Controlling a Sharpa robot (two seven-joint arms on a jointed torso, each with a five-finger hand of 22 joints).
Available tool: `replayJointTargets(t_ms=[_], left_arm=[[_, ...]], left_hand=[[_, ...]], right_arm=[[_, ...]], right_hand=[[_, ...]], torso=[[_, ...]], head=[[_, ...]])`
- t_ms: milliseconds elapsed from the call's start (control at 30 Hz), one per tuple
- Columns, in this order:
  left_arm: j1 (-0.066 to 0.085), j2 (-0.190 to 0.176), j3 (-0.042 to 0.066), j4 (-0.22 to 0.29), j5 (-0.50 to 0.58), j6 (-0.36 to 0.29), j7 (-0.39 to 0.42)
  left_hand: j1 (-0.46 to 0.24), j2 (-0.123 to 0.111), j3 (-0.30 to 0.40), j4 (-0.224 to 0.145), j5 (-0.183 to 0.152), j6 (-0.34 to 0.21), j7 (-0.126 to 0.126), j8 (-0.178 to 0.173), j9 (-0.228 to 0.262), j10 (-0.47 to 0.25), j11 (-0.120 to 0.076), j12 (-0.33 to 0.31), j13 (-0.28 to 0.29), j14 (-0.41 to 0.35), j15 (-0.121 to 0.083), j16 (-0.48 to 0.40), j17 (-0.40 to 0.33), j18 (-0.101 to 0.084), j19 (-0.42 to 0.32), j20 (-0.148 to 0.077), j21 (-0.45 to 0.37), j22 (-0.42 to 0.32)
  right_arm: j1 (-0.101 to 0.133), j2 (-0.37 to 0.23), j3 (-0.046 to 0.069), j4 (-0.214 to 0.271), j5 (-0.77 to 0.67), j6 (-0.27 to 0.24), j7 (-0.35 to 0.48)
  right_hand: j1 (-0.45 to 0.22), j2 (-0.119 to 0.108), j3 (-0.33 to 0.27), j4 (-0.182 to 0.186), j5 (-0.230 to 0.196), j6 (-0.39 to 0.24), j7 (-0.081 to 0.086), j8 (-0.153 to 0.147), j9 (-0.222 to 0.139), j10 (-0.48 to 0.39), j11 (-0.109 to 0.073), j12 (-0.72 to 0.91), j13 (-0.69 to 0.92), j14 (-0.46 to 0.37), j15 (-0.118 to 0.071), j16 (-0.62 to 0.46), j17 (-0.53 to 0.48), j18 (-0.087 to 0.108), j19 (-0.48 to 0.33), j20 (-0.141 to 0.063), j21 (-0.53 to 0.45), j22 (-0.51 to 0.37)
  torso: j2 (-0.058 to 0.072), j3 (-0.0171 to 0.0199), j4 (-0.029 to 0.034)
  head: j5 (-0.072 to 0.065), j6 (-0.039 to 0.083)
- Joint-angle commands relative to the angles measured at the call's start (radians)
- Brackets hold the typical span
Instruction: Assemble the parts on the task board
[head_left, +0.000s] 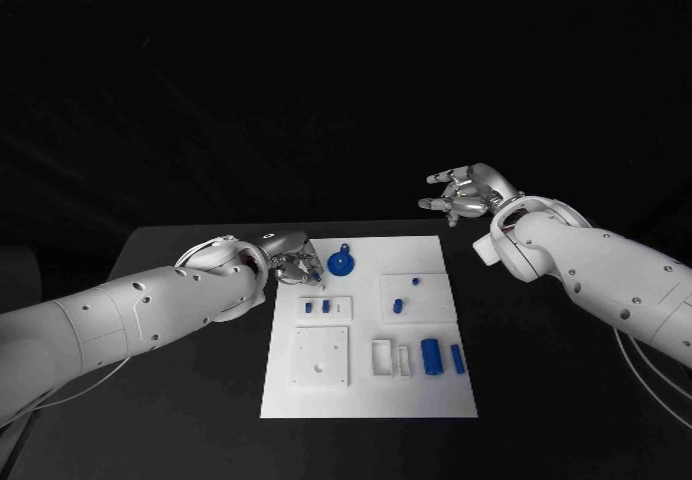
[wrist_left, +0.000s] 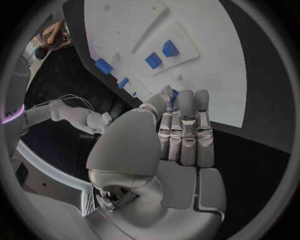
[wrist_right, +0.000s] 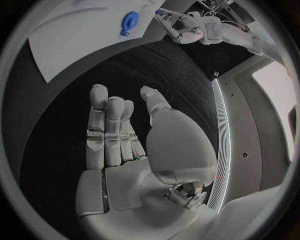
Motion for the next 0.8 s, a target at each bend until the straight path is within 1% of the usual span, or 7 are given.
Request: replayJointTargets(t_ms=[33, 233, 433, 600, 800], left_arm=[[-0.003, 0.009, -0.001, -0.009, -0.025, 0.017, 0.014], [-0.008, 0.02, -0.003, -0.028, -0.026, 0.022, 0.017], [-0.013, 0.028, -0.007, -0.04, -0.024, 0.028, 0.019], [-0.016, 0.036, -0.012, -0.047, -0.024, 0.034, 0.02], [-0.017, 0.042, -0.016, -0.051, -0.024, 0.038, 0.02]], left_hand=[[0.0, -0.001, -0.001, -0.004, 0.005, 0.005, 0.002, 0.004, 0.001, -0.002, 0.003, 0.003, 0.001, -0.001, -0.001, 0.003, -0.002, 0.02, -0.007, -0.002, 0.007, 0.022], [-0.002, 0.0, -0.001, -0.002, 0.004, 0.005, 0.002, 0.004, 0.001, -0.002, 0.003, 0.003, 0.001, -0.001, -0.001, 0.004, -0.002, 0.02, -0.008, -0.002, 0.008, 0.022], [-0.002, 0.0, -0.001, -0.002, 0.004, 0.005, 0.002, 0.004, 0.001, -0.002, 0.003, 0.003, 0.001, -0.001, -0.001, 0.004, -0.002, 0.02, -0.008, -0.002, 0.008, 0.022], [-0.001, 0.001, -0.001, -0.004, 0.004, 0.005, 0.002, 0.004, 0.001, -0.003, 0.004, 0.003, 0.001, -0.002, -0.001, 0.004, -0.003, 0.021, -0.009, -0.002, 0.01, 0.021], [-0.001, 0.001, -0.001, -0.004, 0.004, 0.005, 0.002, 0.004, 0.001, -0.003, 0.004, 0.003, 0.001, -0.002, -0.001, 0.004, -0.003, 0.021, -0.009, -0.002, 0.01, 0.021]], right_arm=[[0.0, 0.001, 0.001, 0.0, 0.002, 0.002, 0.008], [0.0, 0.002, 0.001, 0.0, 0.002, 0.002, 0.008], [0.0, 0.002, 0.001, 0.0, 0.002, 0.002, 0.009], [0.0, 0.003, 0.001, 0.001, 0.002, 0.003, 0.009], [0.0, 0.004, 0.001, 0.001, 0.002, 0.003, 0.009]], right_hand=[[-0.012, 0.002, 0.006, -0.001, 0.006, 0.006, 0.0, -0.002, 0.001, -0.005, -0.002, 0.005, 0.001, -0.002, -0.003, 0.004, 0.0, 0.012, 0.005, 0.001, 0.0, 0.018], [-0.012, 0.002, 0.006, -0.001, 0.006, 0.006, 0.0, -0.002, 0.001, -0.005, -0.002, 0.005, 0.001, -0.002, -0.003, 0.004, 0.0, 0.012, 0.005, 0.001, 0.0, 0.018], [-0.012, 0.002, 0.006, -0.001, 0.006, 0.006, 0.0, -0.002, 0.001, -0.005, -0.002, 0.005, 0.001, -0.002, -0.003, 0.004, 0.0, 0.012, 0.005, 0.001, 0.0, 0.018], [-0.012, 0.002, 0.006, -0.001, 0.006, 0.006, 0.0, -0.002, 0.001, -0.005, -0.002, 0.005, 0.001, -0.002, -0.003, 0.004, 0.0, 0.012, 0.005, 0.001, 0.0, 0.018], [-0.012, 0.002, 0.006, -0.001, 0.006, 0.006, 0.0, -0.002, 0.001, -0.005, -0.002, 0.005, 0.001, -0.002, -0.003, 0.004, 0.0, 0.012, 0.005, 0.001, 0.0, 0.018]], torso=[[0.0, 0.0008, 0.0003], [0.0, 0.0012, -0.0009], [0.0, 0.0015, 0.0], [0.0, 0.0004, -0.0001], [0.0, 0.0007, 0.0001]], head=[[0.0, 0.0], [-0.001, -0.001], [-0.002, -0.002], [-0.002, -0.003], [-0.005, -0.004]])
